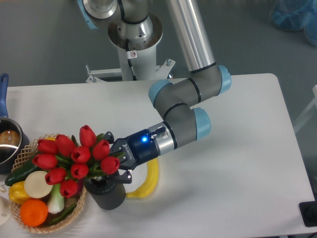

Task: Insert the flowers into the vase
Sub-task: 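Lower the tulip stems down into the vase opening, then open the gripper to release the tulip stems in the vase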

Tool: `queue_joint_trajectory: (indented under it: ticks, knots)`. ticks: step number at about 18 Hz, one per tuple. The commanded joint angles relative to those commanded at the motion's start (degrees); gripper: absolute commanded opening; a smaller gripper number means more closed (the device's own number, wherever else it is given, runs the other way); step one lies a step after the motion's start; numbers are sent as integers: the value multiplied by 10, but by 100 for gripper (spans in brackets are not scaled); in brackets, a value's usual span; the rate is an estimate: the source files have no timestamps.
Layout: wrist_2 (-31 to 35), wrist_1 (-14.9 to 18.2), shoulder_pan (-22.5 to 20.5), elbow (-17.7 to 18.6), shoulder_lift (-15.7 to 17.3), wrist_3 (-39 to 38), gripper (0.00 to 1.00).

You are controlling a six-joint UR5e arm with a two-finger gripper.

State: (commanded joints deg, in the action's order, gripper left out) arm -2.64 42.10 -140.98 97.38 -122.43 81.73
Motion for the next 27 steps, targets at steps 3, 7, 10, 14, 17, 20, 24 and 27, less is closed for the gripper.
queue_joint_trajectory:
  ticks: [3, 7, 10, 14, 17, 20, 24, 27]
  knots:
    - [0, 0, -7, 17, 2, 14, 34]
    - [0, 0, -15, 30, 1, 40, 34]
    - [0, 0, -18, 33, -1, 45, 34]
    - [1, 0, -18, 33, -3, 46, 37]
    - [3, 0, -19, 33, -5, 46, 37]
    - [4, 0, -18, 33, -8, 46, 37]
    - [8, 0, -18, 33, -11, 55, 44]
    - [7, 0, -18, 33, -13, 61, 56]
